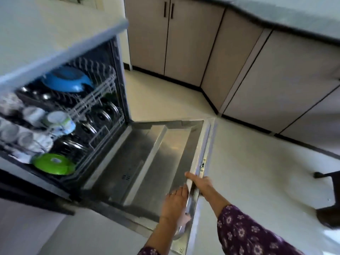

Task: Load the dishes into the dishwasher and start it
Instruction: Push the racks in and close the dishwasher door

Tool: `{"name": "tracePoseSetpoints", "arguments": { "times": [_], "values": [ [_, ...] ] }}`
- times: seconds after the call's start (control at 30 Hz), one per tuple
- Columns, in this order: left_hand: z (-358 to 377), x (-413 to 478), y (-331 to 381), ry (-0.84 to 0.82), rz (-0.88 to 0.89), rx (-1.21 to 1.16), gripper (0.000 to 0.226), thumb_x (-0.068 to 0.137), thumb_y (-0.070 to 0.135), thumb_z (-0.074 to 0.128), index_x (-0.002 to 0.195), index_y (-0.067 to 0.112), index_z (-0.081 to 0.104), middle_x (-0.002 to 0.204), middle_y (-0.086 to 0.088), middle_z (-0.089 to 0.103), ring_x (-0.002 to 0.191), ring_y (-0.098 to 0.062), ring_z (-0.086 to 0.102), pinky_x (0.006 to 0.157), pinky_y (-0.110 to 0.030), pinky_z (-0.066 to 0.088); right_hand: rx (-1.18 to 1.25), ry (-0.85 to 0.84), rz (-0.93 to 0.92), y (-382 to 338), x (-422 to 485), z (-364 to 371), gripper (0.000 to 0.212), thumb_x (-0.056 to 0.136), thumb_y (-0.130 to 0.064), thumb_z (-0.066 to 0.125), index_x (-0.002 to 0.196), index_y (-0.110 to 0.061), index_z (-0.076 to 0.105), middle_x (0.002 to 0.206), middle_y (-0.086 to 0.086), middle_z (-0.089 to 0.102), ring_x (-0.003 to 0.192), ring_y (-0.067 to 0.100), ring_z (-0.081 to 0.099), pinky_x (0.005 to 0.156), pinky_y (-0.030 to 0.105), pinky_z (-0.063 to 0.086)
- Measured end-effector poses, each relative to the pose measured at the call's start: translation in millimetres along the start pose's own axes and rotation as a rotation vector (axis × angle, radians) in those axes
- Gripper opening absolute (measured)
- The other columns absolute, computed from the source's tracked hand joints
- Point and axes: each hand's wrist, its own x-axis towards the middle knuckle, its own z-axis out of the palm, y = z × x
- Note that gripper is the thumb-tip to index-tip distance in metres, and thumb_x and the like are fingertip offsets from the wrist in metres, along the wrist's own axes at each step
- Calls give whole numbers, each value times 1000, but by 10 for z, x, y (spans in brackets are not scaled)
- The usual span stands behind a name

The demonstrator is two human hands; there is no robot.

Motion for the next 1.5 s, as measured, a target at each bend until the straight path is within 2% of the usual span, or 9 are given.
{"name": "tracePoseSetpoints", "arguments": {
  "times": [0.37, 0.47, 0.67, 0.87, 1.03, 1.1, 1.27, 1.37, 1.5],
  "values": [
    [-1904, -669, -636, 100, -159, 73, 81, 82, 35, 66, 148, 18, 22, 150, 0, 34, 134, -23, 37, 108, -38, 34, -308, 78, -173, -1604, -1349, 253, 92, 30, -94, 53, 80, -19, 64, 92, -1, 62, 82, 13, 63, 78, 28, 56],
    [-2253, -809, -855, 142, -206, 52, 77, 82, 35, 67, 146, 17, 27, 147, 1, 39, 133, -21, 38, 108, -38, 34, -355, 53, -220, -2012, -1678, 344, 71, 52, -85, 60, 71, -17, 60, 83, -2, 63, 73, 10, 62, 73, 26, 57],
    [-2808, -1040, -1186, 224, -328, 12, 49, 89, 22, 57, 135, 16, 40, 135, 0, 50, 125, -22, 46, 100, -37, 39, -280, -36, -252, -2616, -1978, 581, 79, 49, -69, 74, 98, -10, 54, 85, 3, 62, 71, 20, 66, 58, 32, 59],
    [-3167, -1076, -1398, 413, -479, -99, 30, 96, 23, 39, 124, 15, 47, 119, -2, 55, 110, -23, 53, 84, -35, 45, -456, -124, -325, -3337, -2290, 846, 56, 70, -63, 64, 92, -12, 52, 76, 5, 65, 53, 18, 66, 50, 23, 52],
    [-3309, -1079, -1504, 627, -480, -33, 44, 64, 27, 77, 102, 11, 63, 99, -2, 65, 93, -20, 64, 74, -28, 53, -446, -262, -437, -3818, -2348, 1150, 21, 79, -21, 60, 92, -6, 57, 76, 8, 58, 59, 22, 63, 59, 30, 58],
    [-3314, -1037, -1530, 633, -488, 71, 65, 49, 19, 87, 109, 7, 66, 107, -5, 66, 102, -21, 64, 95, -29, 46, -464, -323, -454, -3959, -2361, 1265, 13, 80, -10, 58, 91, -4, 55, 74, 11, 57, 58, 23, 61, 63, 34, 59],
    [-3390, -1043, -1702, 613, -790, 286, 98, 67, 3, 75, 147, -2, 19, 156, -20, 15, 144, -32, 12, 118, -45, -5, -374, -471, -434, -4261, -2363, 1472, 39, 93, -32, 45, 110, 1, 55, 100, 13, 61, 85, 31, 66, 81, 41, 57],
    [-3541, -1042, -1780, 517, -917, 417, 86, 94, 8, 47, 141, -4, -24, 147, -21, -31, 142, -33, -19, 112, -46, -19, -260, -590, -365, -4402, -2432, 1535, 76, 85, -64, 50, 134, -6, 43, 132, 10, 46, 108, 33, 59, 77, 37, 57],
    [-3721, -1070, -1900, 438, -1024, 372, 79, 97, 13, 45, 144, -2, -17, 157, -16, -9, 146, -29, -4, 114, -40, -9, -308, -645, -373, -4558, -2507, 1643, 91, 75, -69, 58, 135, -3, 42, 138, 12, 43, 118, 32, 53, 80, 37, 56]
  ]
}}
